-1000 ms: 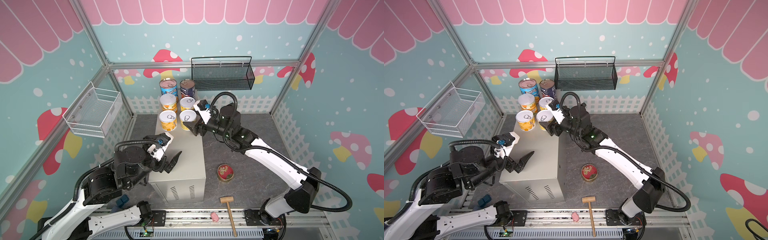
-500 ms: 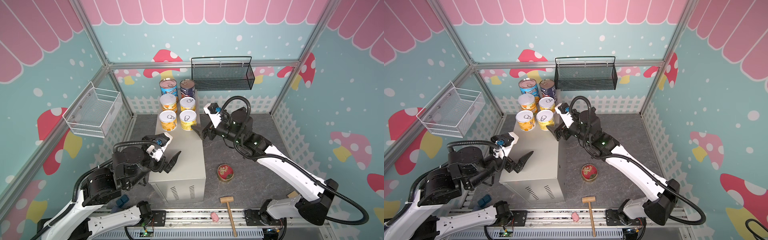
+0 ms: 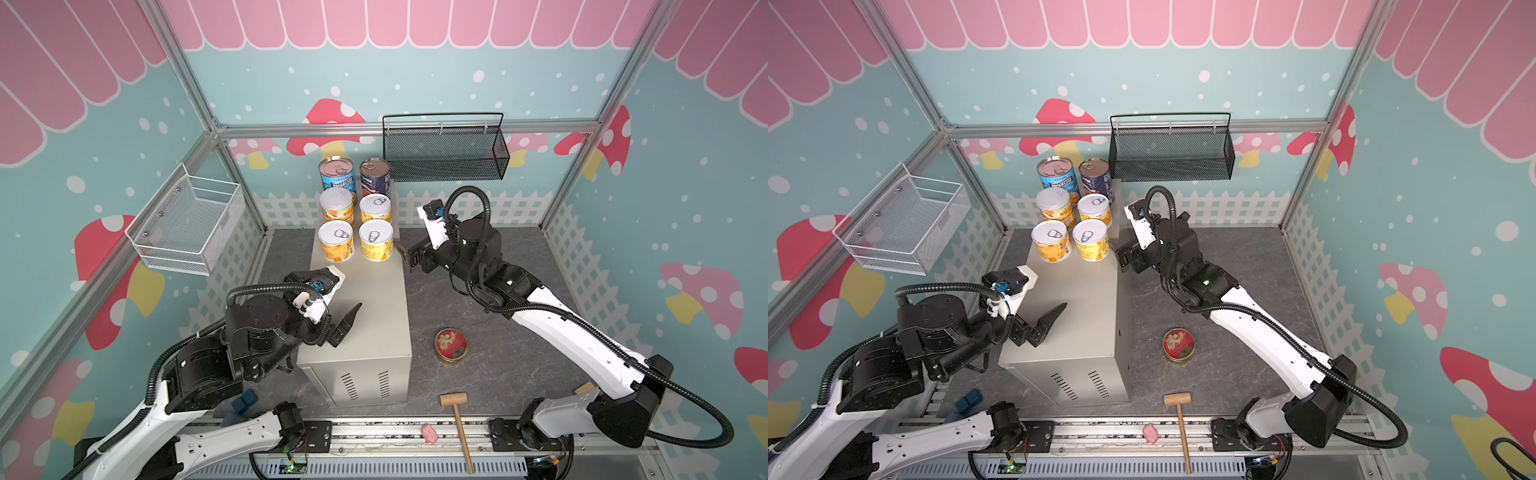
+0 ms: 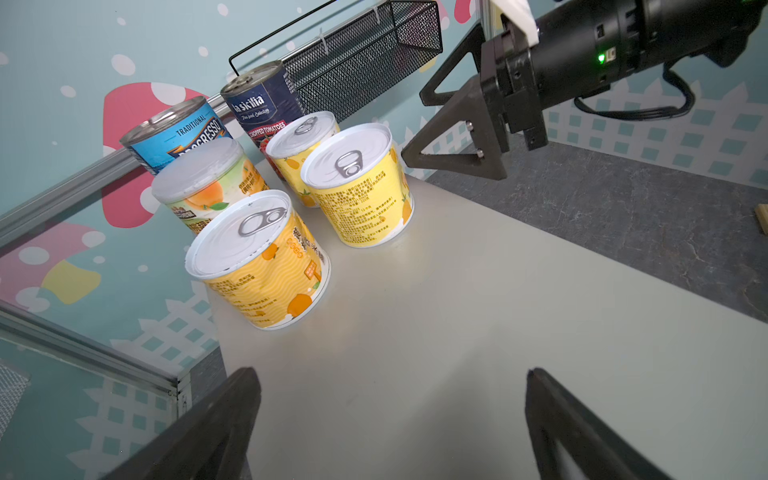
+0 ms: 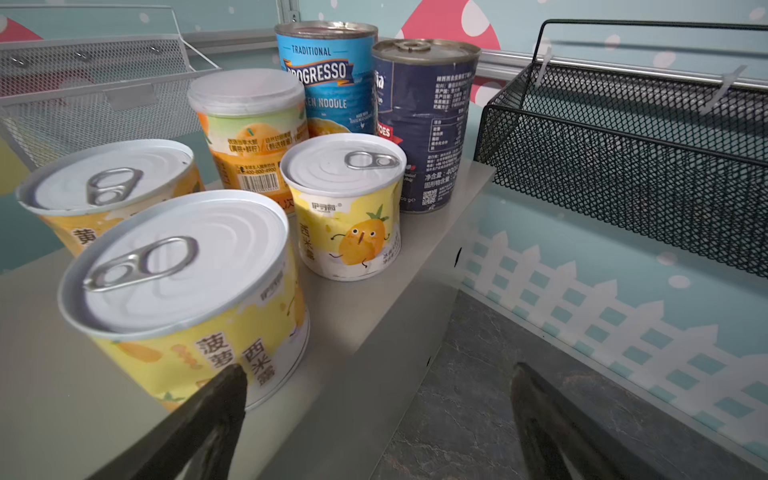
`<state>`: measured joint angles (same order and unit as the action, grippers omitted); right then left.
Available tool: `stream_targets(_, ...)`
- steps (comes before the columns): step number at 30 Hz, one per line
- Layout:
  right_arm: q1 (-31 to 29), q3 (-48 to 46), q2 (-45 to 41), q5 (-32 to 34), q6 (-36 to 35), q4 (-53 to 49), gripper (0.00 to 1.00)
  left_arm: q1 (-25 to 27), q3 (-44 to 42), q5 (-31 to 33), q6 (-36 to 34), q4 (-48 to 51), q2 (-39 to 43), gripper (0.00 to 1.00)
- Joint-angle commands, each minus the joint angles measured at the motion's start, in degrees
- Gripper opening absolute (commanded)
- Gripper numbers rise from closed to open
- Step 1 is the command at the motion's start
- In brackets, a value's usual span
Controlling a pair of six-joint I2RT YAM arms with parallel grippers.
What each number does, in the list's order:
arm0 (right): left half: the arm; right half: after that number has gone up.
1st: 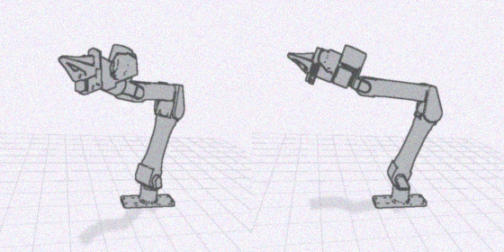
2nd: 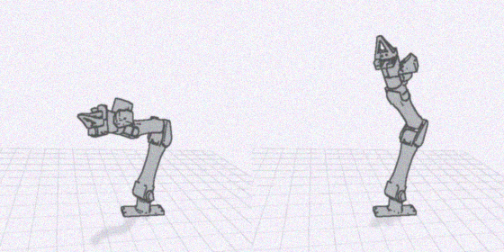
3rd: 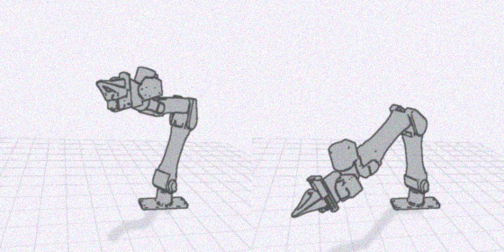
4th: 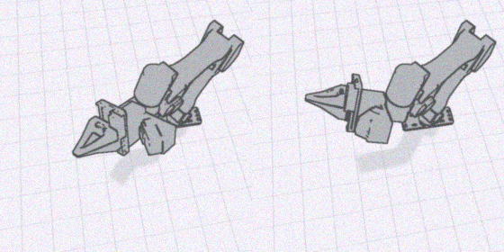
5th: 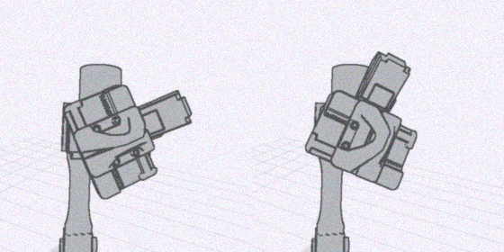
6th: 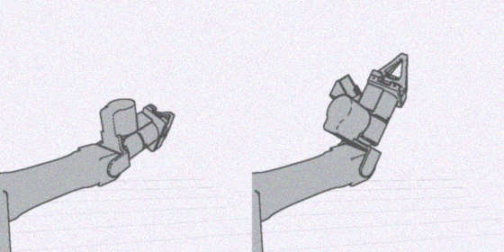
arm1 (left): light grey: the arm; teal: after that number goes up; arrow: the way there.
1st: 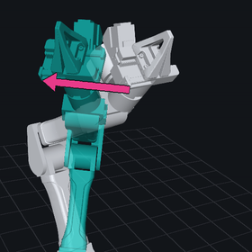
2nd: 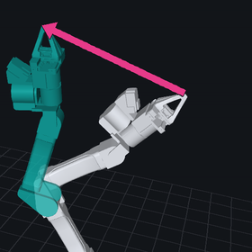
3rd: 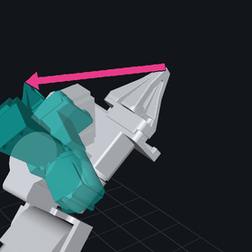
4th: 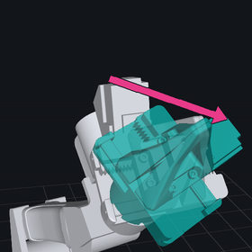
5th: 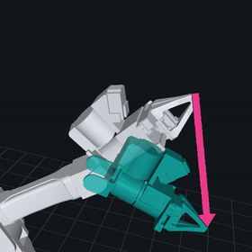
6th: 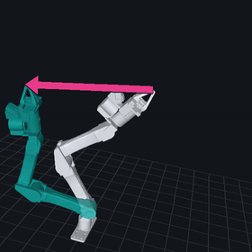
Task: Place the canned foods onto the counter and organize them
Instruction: 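Open the right gripper and raise it off the yellow can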
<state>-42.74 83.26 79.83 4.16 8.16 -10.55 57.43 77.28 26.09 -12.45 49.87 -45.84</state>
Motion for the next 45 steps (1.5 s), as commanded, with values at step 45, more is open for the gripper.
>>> stream_targets(45,0.5,24.6,9.9,-3.1,-3.2,-15.2,1.0,-1.5,-2.0,-1.4,-0.9,-2.1,1.2,1.0)
